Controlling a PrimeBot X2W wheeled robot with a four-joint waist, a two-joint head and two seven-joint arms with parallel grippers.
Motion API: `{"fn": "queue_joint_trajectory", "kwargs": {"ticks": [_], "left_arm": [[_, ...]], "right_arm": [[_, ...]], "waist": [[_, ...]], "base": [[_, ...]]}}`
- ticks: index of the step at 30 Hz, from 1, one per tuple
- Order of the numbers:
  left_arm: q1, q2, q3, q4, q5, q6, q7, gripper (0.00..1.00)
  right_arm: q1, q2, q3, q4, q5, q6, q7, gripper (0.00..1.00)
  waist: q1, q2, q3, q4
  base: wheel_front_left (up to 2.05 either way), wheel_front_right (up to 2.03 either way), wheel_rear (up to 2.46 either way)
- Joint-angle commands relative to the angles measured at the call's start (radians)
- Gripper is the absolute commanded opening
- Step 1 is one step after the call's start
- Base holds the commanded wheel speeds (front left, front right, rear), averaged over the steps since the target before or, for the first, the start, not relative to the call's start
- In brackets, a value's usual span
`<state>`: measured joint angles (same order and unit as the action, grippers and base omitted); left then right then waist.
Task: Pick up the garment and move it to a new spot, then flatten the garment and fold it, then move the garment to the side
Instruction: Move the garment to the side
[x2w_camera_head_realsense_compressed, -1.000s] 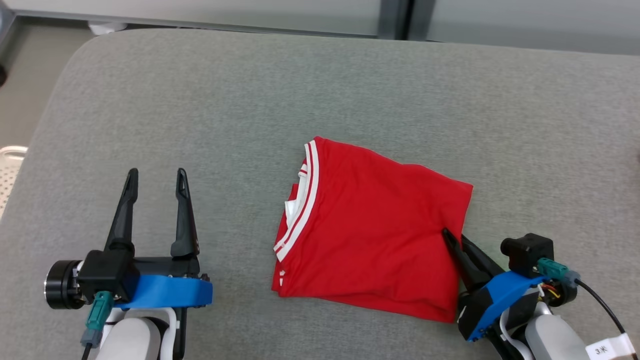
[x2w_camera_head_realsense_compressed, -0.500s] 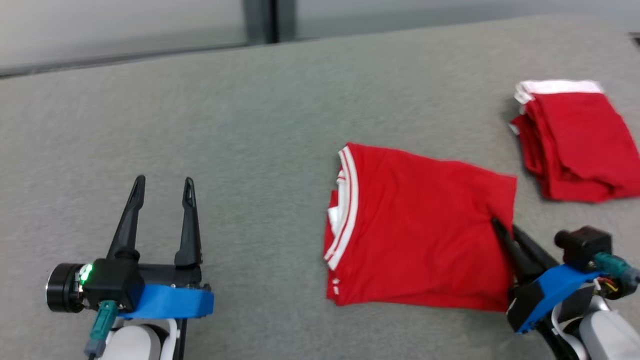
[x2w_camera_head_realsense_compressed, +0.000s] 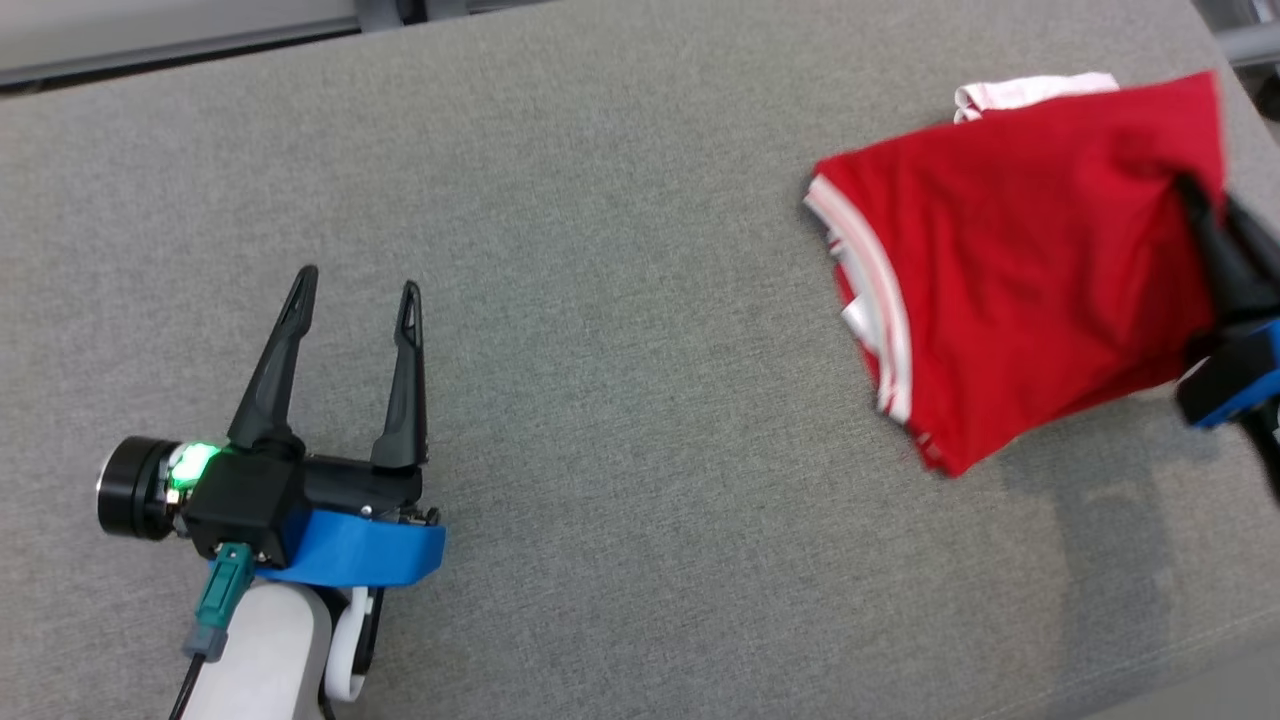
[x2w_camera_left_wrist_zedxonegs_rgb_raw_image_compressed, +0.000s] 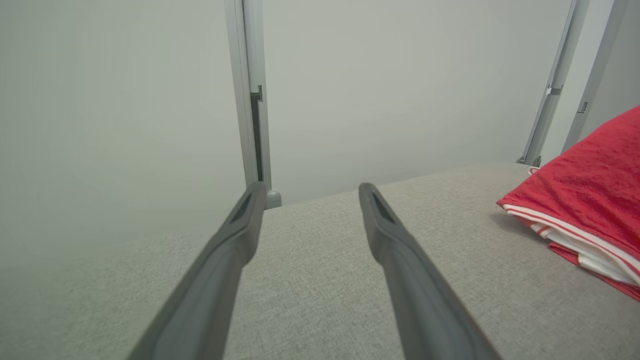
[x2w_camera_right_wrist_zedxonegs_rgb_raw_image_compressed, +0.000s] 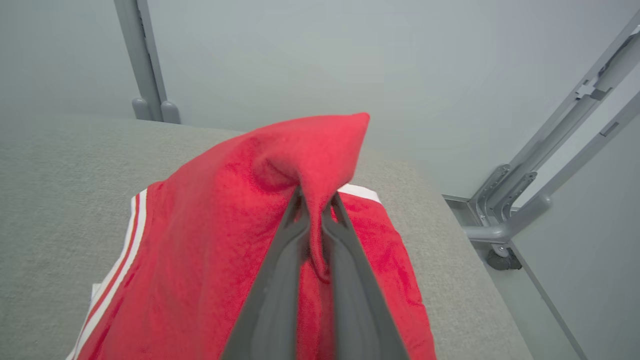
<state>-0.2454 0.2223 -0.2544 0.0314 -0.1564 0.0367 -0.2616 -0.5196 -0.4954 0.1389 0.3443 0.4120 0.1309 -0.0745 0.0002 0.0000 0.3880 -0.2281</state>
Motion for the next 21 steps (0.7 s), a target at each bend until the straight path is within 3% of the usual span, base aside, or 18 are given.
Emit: {"fn": "queue_joint_trajectory", "kwargs": {"ticks": [1, 8, 20, 21], "left_arm": [[-0.03, 0.005, -0.005, -0.001, 0.011, -0.004, -0.003, 1.0], [-0.117, 0.011, -0.044, -0.007, 0.037, -0.037, -0.003, 1.0], [-0.237, 0.01, -0.094, -0.018, 0.078, -0.067, -0.004, 1.0], [-0.244, 0.008, -0.098, -0.017, 0.079, -0.07, -0.004, 1.0]], "right_arm": [[-0.036, -0.023, -0.014, 0.021, 0.0, 0.0, -0.014, 0.0], [-0.138, -0.102, -0.113, 0.152, -0.037, 0.0, -0.032, 0.0], [-0.22, -0.089, -0.219, 0.285, -0.126, 0.0, -0.027, 0.0], [-0.224, -0.085, -0.23, 0.299, -0.137, 0.0, -0.029, 0.17]], "waist": [[-0.0002, 0.0, 0.025, 0.014], [-0.0002, 0.0, 0.105, 0.038], [-0.0002, 0.0, 0.217, 0.053], [-0.0002, 0.0, 0.223, 0.055]], "base": [[0.0, 0.0, 0.0], [0.0, 0.0, 0.0], [0.0, 0.0, 0.0], [0.0, 0.0, 0.0]]}}
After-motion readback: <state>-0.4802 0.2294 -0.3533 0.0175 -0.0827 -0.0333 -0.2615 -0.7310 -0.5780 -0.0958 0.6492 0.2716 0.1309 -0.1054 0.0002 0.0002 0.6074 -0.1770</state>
